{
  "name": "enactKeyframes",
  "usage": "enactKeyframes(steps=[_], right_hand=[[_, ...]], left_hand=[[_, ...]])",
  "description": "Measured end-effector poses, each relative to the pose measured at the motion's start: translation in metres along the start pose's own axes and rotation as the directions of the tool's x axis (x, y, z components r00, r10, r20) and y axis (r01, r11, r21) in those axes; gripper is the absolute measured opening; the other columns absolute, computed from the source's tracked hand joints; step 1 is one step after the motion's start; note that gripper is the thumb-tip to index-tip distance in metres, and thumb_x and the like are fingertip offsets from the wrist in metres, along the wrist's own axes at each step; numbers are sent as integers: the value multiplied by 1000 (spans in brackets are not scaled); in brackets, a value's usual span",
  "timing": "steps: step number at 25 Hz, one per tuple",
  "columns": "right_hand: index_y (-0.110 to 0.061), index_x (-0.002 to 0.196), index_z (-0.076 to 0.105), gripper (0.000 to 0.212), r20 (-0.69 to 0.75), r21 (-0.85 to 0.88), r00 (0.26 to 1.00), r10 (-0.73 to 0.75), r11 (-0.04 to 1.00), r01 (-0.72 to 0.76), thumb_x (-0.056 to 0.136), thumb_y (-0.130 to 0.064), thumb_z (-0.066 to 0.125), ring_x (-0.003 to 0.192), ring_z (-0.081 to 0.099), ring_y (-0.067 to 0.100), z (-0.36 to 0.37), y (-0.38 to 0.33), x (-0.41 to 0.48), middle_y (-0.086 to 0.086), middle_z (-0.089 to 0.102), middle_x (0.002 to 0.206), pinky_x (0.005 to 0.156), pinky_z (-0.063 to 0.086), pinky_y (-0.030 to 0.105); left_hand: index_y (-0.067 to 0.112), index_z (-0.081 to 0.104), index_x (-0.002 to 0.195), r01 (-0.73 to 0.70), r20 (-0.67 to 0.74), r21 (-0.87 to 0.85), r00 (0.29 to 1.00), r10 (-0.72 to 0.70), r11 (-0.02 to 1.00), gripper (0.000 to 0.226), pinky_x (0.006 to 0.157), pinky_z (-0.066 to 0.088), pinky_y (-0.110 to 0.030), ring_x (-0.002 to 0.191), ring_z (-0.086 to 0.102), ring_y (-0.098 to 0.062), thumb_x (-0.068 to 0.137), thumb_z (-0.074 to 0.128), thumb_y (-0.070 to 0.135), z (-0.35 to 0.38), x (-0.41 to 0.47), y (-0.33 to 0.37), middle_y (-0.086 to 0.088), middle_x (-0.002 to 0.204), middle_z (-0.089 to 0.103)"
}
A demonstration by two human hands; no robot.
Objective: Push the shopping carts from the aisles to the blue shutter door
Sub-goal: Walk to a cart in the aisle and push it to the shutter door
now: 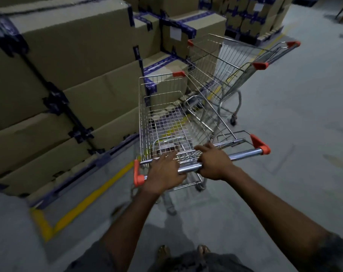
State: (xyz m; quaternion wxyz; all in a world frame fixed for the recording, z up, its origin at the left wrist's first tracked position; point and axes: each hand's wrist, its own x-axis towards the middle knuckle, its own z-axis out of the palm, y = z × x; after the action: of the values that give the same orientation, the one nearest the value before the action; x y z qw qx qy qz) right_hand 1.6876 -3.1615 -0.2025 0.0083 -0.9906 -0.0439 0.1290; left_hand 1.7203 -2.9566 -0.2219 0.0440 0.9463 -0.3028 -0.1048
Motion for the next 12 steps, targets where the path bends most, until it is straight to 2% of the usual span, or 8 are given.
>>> enactKeyframes(steps=[2,5,7,9,10,12], right_hand=[[-27,103,80,32,-53,-15,999,7,1000,-8,78,-41,64,143,37,22,7,-3,-19,-8,44,157,92,52,38],[-25,102,80,35,-138,-24,990,-7,1000,4,74,-39,64,140,44,20,20,-7,-45,-7,50,154,90,52,35],[-24,103,79,36,-214,-6,974,-68,998,68,74,-39,64,130,56,21,32,-7,-64,-5,56,149,85,54,34],[-22,103,74,34,-321,20,931,-173,982,189,79,-42,61,108,65,25,46,-3,-86,-3,61,138,77,53,35],[-22,105,70,34,-369,18,902,-225,968,249,83,-45,58,101,65,26,53,1,-99,-2,62,132,77,49,36],[-23,111,65,42,-410,-7,872,-270,956,293,90,-56,52,101,61,25,65,8,-127,-2,63,124,84,45,39]], left_hand=[[22,70,125,5,14,-41,1000,-4,999,54,107,43,-46,144,37,-31,87,57,58,2,-14,9,3,165,31],[21,68,129,41,46,-123,998,-35,992,56,107,46,-47,145,35,-27,85,57,53,6,-31,19,5,163,31],[24,69,129,66,71,-133,996,-57,989,56,109,45,-41,146,35,-22,81,56,51,11,-48,28,8,163,30],[22,71,125,99,81,-150,993,-88,984,49,106,43,-35,145,36,-15,82,62,43,16,-65,34,10,164,29],[21,72,123,131,85,-169,989,-118,977,46,104,43,-34,145,37,-13,81,64,39,17,-74,40,12,164,29],[20,73,116,181,95,-189,982,-166,965,40,101,46,-35,143,39,-11,79,66,35,20,-95,53,15,164,27]])
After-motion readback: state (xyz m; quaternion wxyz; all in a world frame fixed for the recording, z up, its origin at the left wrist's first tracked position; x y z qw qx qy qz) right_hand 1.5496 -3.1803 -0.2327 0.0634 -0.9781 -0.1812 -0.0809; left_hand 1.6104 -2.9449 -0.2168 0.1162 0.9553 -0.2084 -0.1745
